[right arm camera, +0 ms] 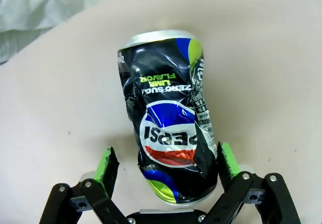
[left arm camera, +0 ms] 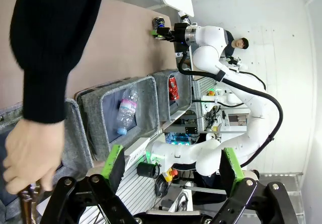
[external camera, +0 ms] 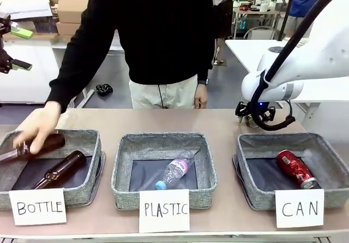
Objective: Sort the can waste into the basket.
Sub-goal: Pick up the can waste from the table and place it in the right Fabric basket.
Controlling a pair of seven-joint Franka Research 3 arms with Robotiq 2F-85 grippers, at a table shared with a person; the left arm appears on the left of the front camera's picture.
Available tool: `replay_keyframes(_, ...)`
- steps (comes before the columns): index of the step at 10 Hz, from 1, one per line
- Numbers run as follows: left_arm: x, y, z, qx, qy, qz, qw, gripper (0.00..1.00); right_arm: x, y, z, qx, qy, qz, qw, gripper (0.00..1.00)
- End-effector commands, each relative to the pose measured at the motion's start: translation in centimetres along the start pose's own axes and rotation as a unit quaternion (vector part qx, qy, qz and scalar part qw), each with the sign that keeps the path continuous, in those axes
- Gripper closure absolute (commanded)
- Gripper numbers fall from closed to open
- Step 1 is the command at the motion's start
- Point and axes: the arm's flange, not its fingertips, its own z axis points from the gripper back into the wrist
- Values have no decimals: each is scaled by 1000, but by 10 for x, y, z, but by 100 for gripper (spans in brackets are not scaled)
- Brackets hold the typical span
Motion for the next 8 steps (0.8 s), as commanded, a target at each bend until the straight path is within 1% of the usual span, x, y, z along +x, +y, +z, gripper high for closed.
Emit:
replay_keyframes(1, -2, -3, 1, 2, 2, 2, 1000, 2, 2, 4, 3, -5, -10, -4, 1000, 60)
replay_keyframes(2, -2, -3, 1, 2, 2, 2, 1000, 2, 2, 5, 3, -7, -10, -1, 1000, 60)
replay_keyframes(3, -2, -3, 1, 2, 2, 2, 1000, 2, 2, 7, 3, -7, -11, 1, 1000, 100)
replay_keyframes(4, -2, -3, 1, 2, 2, 2, 1000, 2, 2, 7, 3, -9, -11, 1, 1000, 63)
replay_keyframes(5, -2, -3, 1, 2, 2, 2, 1000, 2, 2, 6, 3, -9, -11, 1, 1000, 100)
replay_keyframes(8, -2, -3, 1, 2, 2, 2, 1000, 2, 1, 5, 3, -10, -10, 5, 1000, 100)
